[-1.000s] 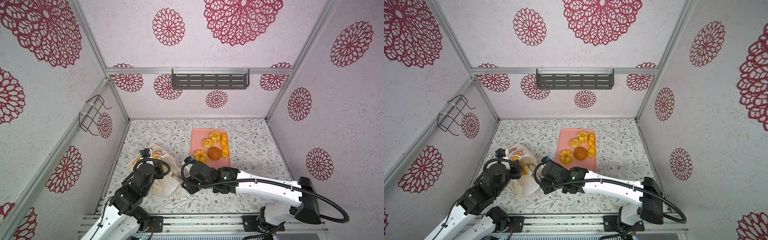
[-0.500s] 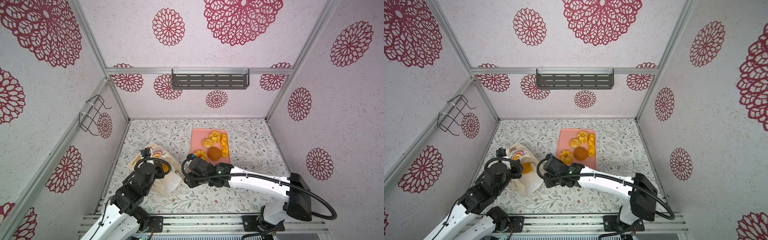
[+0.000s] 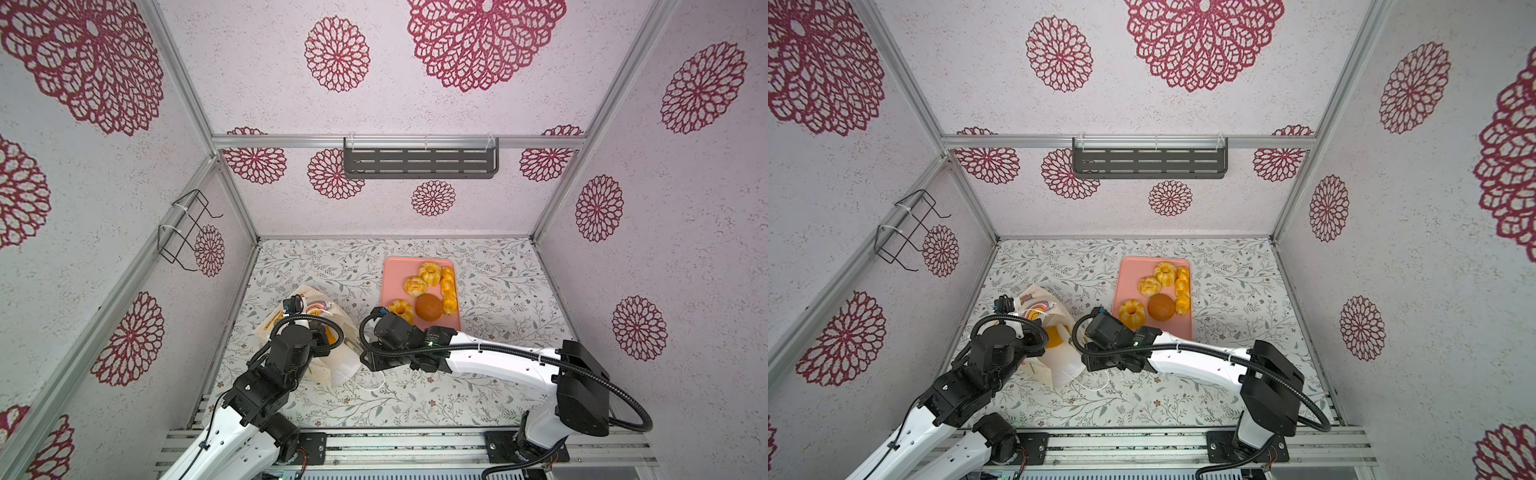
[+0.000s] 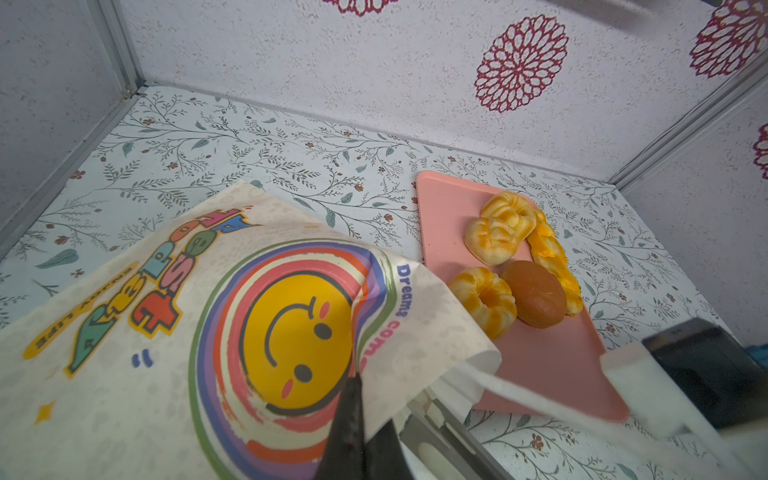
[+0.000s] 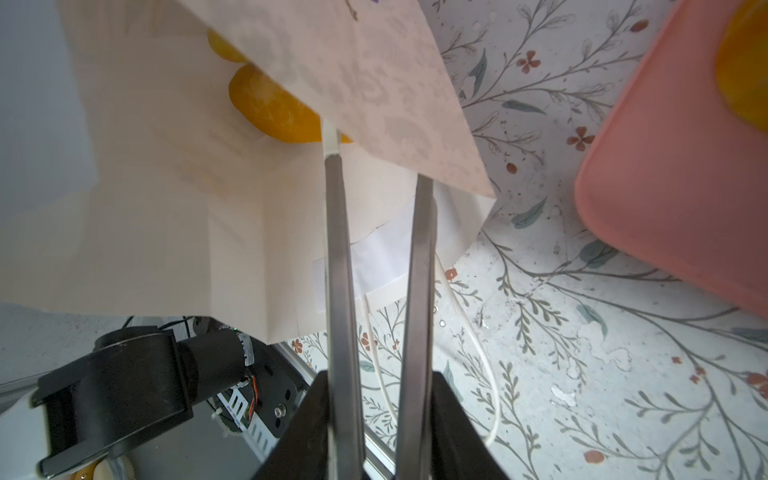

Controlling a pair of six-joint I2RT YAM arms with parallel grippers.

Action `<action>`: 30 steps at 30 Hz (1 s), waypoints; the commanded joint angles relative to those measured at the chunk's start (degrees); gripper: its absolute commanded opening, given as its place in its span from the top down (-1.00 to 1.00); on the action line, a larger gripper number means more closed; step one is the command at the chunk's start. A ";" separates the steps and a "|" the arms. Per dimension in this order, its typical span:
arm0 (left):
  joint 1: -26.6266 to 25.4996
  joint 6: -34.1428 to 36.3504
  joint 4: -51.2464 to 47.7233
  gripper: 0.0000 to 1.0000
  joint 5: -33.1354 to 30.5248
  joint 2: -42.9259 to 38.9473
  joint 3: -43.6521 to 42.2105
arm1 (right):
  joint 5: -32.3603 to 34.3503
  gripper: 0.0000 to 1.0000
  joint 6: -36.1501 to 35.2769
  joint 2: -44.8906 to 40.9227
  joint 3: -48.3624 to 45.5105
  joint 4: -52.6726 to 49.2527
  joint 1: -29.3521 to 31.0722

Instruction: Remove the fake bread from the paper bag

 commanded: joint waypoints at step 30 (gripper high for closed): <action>-0.92 -13.28 -4.42 1.00 -14.60 4.62 2.85 | 7.10 1.00 -6.48 -17.47 -1.72 -3.59 2.77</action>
